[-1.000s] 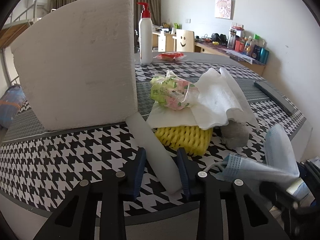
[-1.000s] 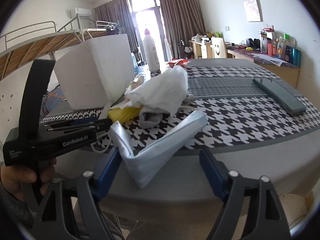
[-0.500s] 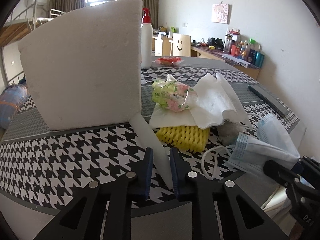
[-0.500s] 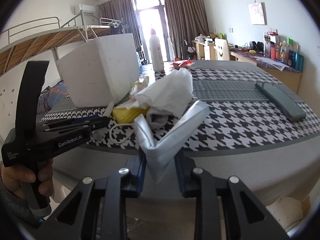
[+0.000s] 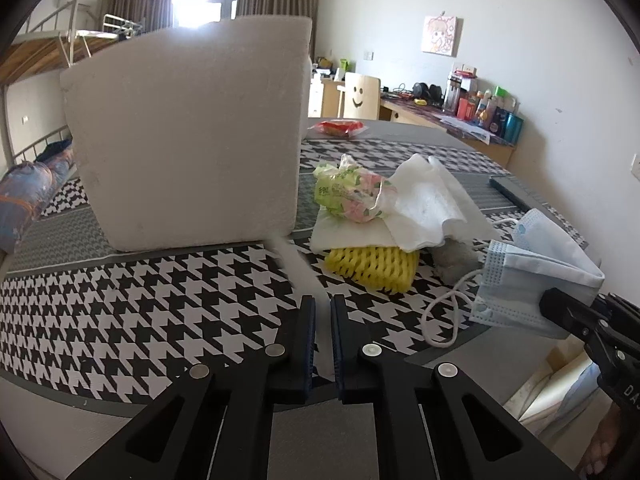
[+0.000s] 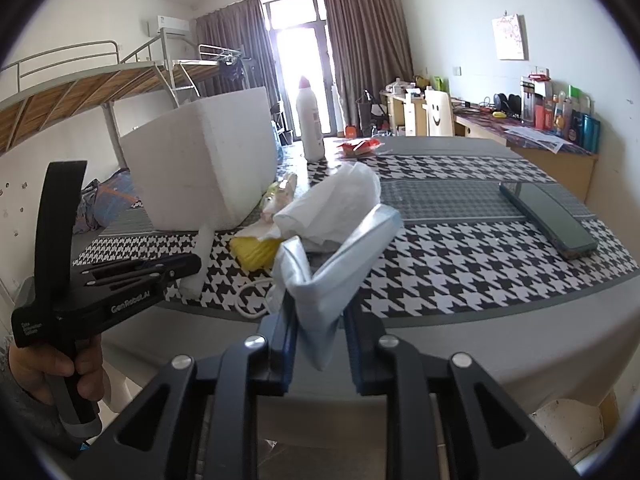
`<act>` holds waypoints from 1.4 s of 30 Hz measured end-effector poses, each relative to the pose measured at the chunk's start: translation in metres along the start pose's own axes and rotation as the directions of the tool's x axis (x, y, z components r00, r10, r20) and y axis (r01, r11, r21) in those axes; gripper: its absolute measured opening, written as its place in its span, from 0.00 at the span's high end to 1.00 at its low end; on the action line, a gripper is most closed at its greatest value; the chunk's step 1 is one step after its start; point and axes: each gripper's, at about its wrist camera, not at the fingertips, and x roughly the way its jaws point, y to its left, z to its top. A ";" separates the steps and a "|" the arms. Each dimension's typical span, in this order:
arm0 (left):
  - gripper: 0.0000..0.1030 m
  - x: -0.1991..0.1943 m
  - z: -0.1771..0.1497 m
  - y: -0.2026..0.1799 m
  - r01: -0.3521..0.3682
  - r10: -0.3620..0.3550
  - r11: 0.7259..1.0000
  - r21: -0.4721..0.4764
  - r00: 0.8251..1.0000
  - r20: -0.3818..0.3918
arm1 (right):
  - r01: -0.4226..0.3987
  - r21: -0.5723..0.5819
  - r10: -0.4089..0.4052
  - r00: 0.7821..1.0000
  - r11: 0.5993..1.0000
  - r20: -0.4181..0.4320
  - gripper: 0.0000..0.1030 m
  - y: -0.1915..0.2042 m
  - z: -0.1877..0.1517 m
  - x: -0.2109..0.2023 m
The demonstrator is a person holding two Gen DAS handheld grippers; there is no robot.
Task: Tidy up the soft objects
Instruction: 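Lift the mask with right gripper while left gripper lifts the foam stick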
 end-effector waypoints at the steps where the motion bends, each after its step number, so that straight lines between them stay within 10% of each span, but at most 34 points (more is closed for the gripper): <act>1: 0.92 -0.002 0.000 -0.001 0.002 -0.002 1.000 0.003 1.000 0.003 | -0.002 -0.002 0.002 1.000 1.000 0.004 0.75 0.001 0.001 -0.001; 42: 0.92 -0.102 0.037 -0.023 0.053 -0.083 0.990 0.133 0.968 0.236 | 0.032 -0.037 -0.025 0.983 0.999 0.184 0.80 0.013 0.036 -0.050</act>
